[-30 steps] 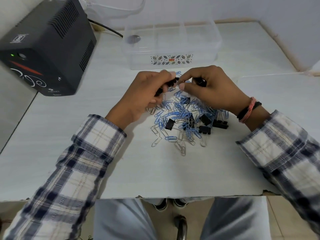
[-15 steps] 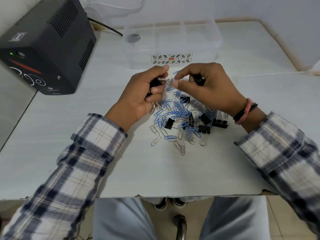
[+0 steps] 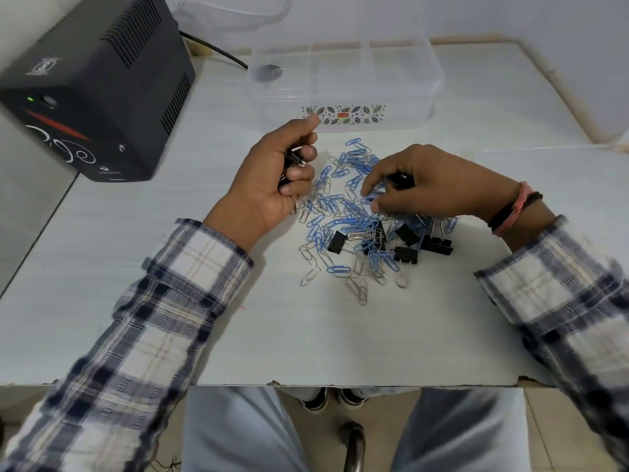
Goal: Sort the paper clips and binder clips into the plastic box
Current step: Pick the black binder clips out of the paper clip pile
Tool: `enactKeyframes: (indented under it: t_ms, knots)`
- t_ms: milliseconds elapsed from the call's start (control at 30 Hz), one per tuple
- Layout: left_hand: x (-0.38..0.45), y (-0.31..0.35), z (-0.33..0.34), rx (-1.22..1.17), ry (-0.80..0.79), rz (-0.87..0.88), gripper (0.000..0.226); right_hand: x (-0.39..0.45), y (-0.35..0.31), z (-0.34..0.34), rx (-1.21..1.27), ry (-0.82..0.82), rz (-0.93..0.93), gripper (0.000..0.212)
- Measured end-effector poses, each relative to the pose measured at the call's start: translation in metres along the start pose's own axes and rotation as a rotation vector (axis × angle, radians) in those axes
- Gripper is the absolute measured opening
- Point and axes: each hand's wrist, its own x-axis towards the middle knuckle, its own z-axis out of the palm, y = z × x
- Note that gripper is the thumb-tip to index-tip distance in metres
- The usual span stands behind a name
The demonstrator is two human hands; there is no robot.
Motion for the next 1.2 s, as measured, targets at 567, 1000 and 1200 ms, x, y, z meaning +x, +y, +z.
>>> enactKeyframes:
  t_ms: [567, 1000, 1200]
  knots:
    - [-0.006, 0.001, 0.004, 0.038, 0.011, -0.019, 0.020, -0.007, 0.005, -0.011, -0.048, -0.035, 0.001, 0.032]
    - [-0.028, 0.012, 0.004, 0.751, -0.174, 0.191, 0.025, -0.011, -0.003, -0.018, 0.340, 0.203, -0.025, 0.012]
    - [-0.044, 0.015, 0.007, 1.282, -0.465, 0.229, 0.035, -0.006, -0.003, -0.017, 0.666, 0.260, 0.062, 0.021]
